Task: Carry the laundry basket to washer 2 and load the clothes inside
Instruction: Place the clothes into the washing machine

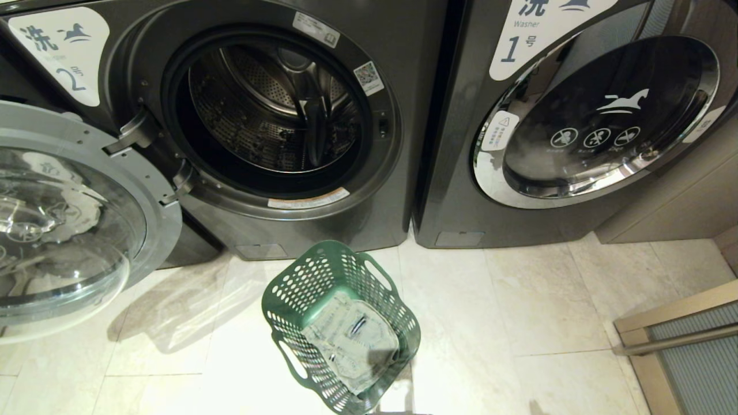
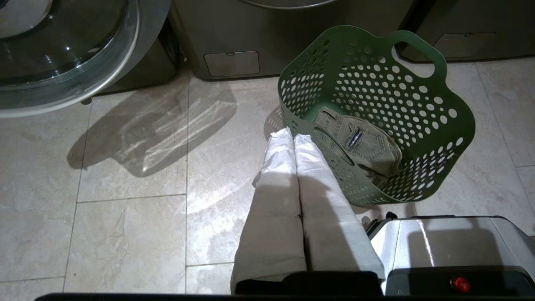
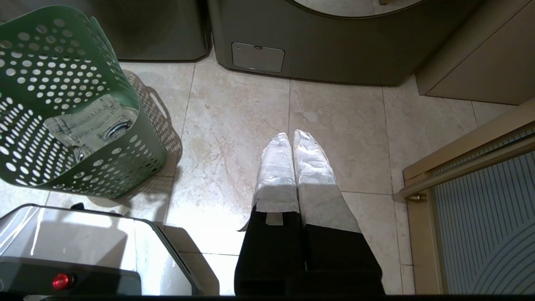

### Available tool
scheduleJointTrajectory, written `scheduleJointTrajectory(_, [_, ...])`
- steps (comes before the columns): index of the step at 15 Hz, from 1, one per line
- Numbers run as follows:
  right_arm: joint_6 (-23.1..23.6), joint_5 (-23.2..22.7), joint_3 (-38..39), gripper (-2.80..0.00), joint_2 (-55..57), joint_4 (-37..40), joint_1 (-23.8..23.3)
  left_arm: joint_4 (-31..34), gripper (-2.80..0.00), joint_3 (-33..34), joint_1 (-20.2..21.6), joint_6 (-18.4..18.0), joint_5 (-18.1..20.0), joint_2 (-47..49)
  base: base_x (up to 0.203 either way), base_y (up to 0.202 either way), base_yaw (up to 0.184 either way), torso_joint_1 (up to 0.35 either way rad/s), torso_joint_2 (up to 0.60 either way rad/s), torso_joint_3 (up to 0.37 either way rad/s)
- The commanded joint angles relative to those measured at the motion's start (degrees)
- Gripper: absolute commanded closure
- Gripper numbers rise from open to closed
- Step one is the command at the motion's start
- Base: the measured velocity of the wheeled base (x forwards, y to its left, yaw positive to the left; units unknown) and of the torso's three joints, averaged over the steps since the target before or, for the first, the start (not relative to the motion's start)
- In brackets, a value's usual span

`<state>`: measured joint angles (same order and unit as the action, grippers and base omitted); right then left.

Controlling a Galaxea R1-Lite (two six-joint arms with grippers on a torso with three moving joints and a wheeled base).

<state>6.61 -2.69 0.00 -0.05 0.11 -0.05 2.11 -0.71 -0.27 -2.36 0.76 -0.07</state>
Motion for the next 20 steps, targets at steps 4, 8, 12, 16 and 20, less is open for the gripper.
scheduleJointTrajectory(4, [0.51,-0.2,0.0,0.0,0.05,0.06,-0.04,-0.09,0.0,0.09,0.0,-0.01,0.03,0.07,0.0,0.0,0.0,0.0,0.0,0.0])
scheduleJointTrajectory(8, [0.25,-0.03,0.0,0.0,0.05,-0.11,0.01,-0.01,0.0,0.09,0.0,-0.1,0.03,0.07,0.0,0.0,0.0,0.0,0.0,0.0])
scheduleJointTrajectory(12, [0.57,-0.03,0.0,0.0,0.05,-0.08,0.04,-0.09,0.0,0.09,0.0,-0.01,0.03,0.07,0.0,0.0,0.0,0.0,0.0,0.0])
scheduleJointTrajectory(16, [0.42,-0.03,0.0,0.0,0.05,-0.11,-0.02,0.0,0.0,0.0,0.0,-0.1,0.03,0.07,-0.002,0.0,0.043,0.001,0.0,0.002])
scheduleJointTrajectory(20, [0.42,-0.03,0.0,0.0,0.05,-0.11,-0.04,0.0,0.0,0.0,0.0,-0.01,-0.06,0.07,0.001,-0.007,0.173,0.004,0.0,0.002])
